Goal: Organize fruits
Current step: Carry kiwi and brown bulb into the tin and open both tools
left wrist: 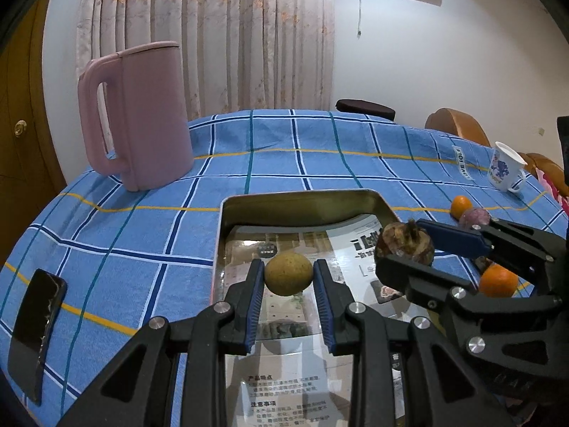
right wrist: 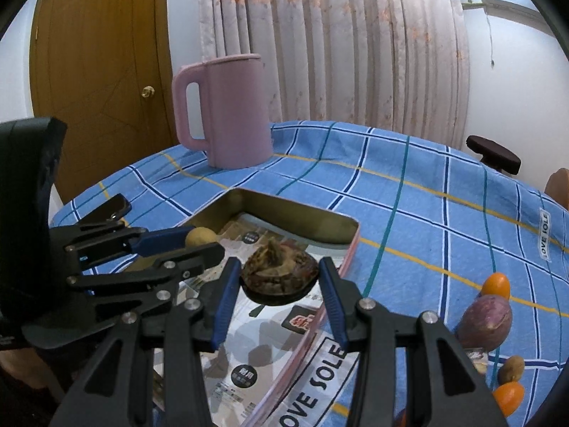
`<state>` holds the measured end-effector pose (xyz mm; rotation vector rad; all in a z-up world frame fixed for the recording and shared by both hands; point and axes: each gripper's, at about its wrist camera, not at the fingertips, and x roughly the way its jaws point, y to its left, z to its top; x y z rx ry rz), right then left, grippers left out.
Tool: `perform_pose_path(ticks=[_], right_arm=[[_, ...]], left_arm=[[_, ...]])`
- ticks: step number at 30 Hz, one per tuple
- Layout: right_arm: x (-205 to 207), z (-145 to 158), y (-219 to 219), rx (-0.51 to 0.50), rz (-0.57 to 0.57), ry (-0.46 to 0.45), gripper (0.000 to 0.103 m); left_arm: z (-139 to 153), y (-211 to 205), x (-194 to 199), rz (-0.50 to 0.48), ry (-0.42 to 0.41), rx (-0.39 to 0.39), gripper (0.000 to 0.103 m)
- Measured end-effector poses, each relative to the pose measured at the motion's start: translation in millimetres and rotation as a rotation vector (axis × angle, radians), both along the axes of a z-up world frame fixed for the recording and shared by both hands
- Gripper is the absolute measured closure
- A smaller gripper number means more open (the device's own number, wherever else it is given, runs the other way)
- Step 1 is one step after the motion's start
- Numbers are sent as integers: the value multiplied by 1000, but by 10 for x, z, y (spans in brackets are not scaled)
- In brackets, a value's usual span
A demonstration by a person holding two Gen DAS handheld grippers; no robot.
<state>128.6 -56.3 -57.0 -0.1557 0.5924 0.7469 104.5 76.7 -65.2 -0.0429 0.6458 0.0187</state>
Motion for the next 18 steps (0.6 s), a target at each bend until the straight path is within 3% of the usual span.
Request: perform_pose_path(ticks=[11,14,18], right_arm=[[2,-94,99,-36,25,22,55],[-35,-87,84,-35,23,18,46],[-175,25,-77,-5,-3,-26,21]], left_arm=[[-54,59,31,21,33,18,72],[-35,78,-16,37,26,26,67],[40,67,-160,26,-9,15,48]])
